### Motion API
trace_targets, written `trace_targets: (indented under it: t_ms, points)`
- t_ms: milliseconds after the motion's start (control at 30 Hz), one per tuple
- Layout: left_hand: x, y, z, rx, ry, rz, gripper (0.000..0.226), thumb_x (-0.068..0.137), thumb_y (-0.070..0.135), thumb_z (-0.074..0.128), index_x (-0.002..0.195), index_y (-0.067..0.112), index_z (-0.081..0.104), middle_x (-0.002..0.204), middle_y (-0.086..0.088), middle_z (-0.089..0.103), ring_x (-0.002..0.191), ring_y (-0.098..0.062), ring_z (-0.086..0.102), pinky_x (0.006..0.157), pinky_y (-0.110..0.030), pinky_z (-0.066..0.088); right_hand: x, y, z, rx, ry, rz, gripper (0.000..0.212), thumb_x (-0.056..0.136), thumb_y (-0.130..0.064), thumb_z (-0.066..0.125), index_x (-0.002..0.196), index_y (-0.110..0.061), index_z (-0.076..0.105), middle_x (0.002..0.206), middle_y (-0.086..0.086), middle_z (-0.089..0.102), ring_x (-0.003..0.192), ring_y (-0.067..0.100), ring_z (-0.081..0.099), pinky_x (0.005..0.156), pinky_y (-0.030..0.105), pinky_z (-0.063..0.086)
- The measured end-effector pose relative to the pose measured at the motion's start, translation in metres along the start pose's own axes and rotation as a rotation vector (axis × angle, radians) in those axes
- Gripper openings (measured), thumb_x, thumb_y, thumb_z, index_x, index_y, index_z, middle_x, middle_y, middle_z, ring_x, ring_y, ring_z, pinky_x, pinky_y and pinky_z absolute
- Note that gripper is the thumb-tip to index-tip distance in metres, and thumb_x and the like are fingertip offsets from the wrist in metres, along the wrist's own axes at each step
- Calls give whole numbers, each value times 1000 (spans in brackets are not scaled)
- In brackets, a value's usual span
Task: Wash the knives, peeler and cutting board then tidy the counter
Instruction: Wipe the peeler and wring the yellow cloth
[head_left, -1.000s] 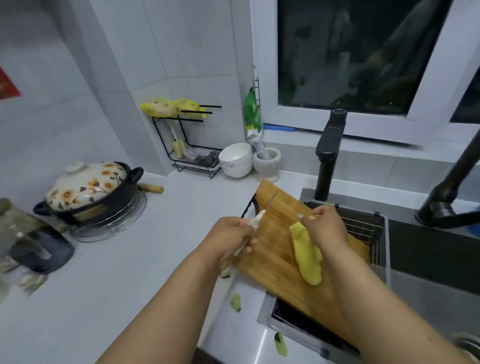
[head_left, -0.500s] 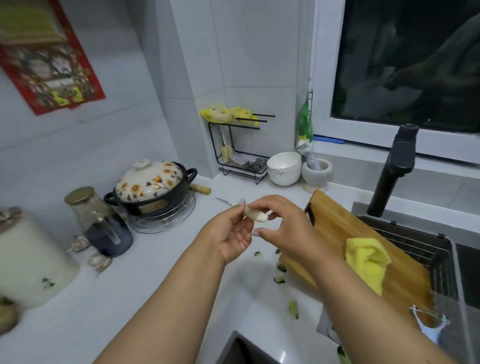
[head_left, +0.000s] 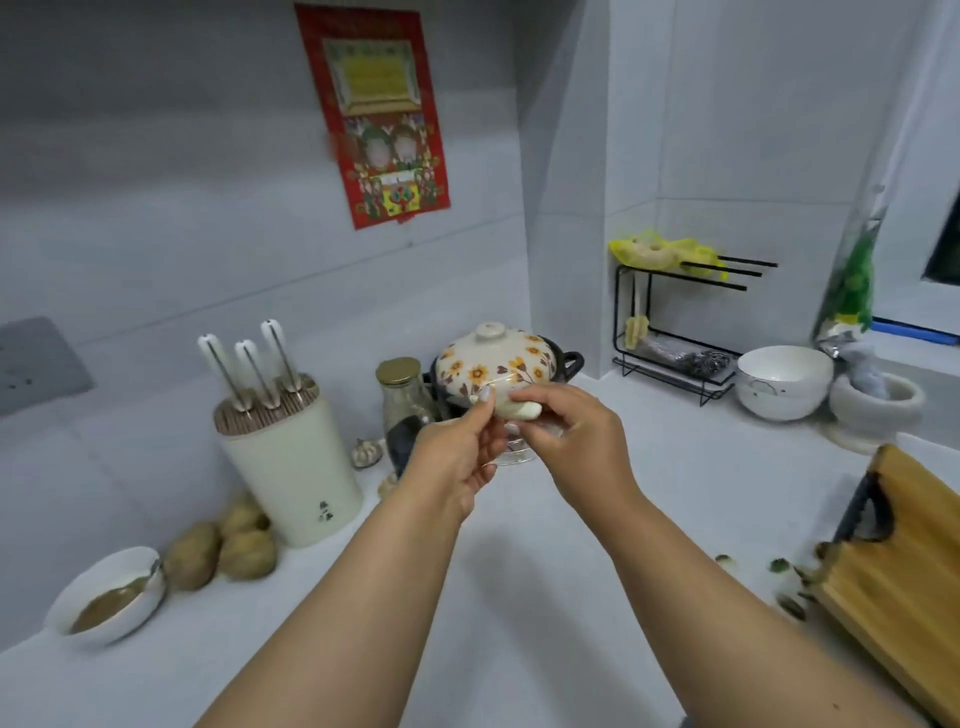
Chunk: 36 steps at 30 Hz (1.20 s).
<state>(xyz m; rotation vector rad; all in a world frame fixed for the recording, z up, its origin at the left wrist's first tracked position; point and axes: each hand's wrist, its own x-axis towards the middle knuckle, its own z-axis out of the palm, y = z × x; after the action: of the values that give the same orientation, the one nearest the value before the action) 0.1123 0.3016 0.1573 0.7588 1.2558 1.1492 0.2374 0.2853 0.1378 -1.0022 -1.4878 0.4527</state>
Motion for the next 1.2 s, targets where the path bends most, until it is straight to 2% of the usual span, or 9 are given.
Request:
trace_targets:
  t_ms: [133, 267, 333, 400, 467, 567, 733, 933, 1200]
  points:
    - [8, 14, -44, 55, 134, 128, 27, 94, 36, 57, 87, 11, 66, 64, 2, 65, 54, -9, 52, 50, -22, 34, 21, -11, 50, 18, -39, 0, 28, 78, -2, 73, 103, -15, 72, 99, -6, 69, 94, 9, 65, 86, 28, 53]
    - [20, 23, -92, 303, 349, 297, 21, 95, 31, 51, 82, 19, 62, 93, -15, 66, 76, -21, 54, 68, -30, 44, 47, -25, 95, -7, -60, -3, 27, 80, -10, 73, 105, -19, 71, 97, -8, 68, 91, 8, 64, 84, 16, 50]
    - [28, 24, -118, 573, 414, 381, 26, 95, 38, 48, 110, 22, 63, 122, -7, 62, 104, -23, 57, 91, -36, 45, 60, -31, 118, 17, -87, 6, 28, 82, -11, 72, 107, -21, 69, 98, -5, 69, 88, 8, 65, 83, 21, 53]
    - [39, 26, -142, 763, 442, 432, 48, 96, 42, 43, 139, 20, 47, 146, -1, 44, 134, -21, 39, 111, -39, 31, 75, -33, 141, 28, -120, 11, 28, 84, -11, 70, 110, -20, 68, 100, -2, 69, 89, 9, 66, 84, 30, 55]
    - [52, 27, -161, 890, 450, 473, 57, 97, 45, 40, 148, 21, 34, 156, 2, 29, 144, -17, 21, 118, -43, 18, 91, -35, 163, 29, -132, 18, 28, 85, -12, 68, 113, -18, 67, 101, 0, 69, 91, 12, 65, 85, 34, 54]
    - [71, 25, -181, 1046, 457, 447, 59, 97, 46, 37, 151, 25, 25, 159, 6, 18, 147, -14, 8, 120, -45, 4, 114, -38, 189, 6, -171, 34, 32, 88, -15, 65, 120, -17, 64, 104, 2, 68, 96, 14, 63, 87, 32, 53]
    - [85, 18, -191, 1110, 450, 429, 61, 98, 44, 37, 153, 25, 18, 160, 9, 12, 147, -9, -1, 118, -43, -9, 144, -38, 229, -133, -294, -3, 39, 89, -18, 65, 128, -15, 59, 108, 2, 68, 96, 14, 61, 83, 21, 46]
    - [91, 11, -195, 1117, 487, 472, 61, 98, 42, 38, 153, 25, 18, 160, 10, 11, 147, -7, -3, 117, -44, -12, 165, -26, 266, -170, -414, 56, 46, 91, -16, 63, 135, -8, 52, 105, 9, 67, 96, 25, 65, 91, 32, 48]
    - [90, 12, -186, 1106, 502, 484, 60, 97, 39, 39, 152, 24, 19, 160, 9, 13, 147, -7, -2, 116, -43, -13, 158, -24, 265, -107, -389, 59, 44, 92, -16, 61, 134, -6, 52, 96, 4, 62, 92, 27, 65, 91, 37, 50]
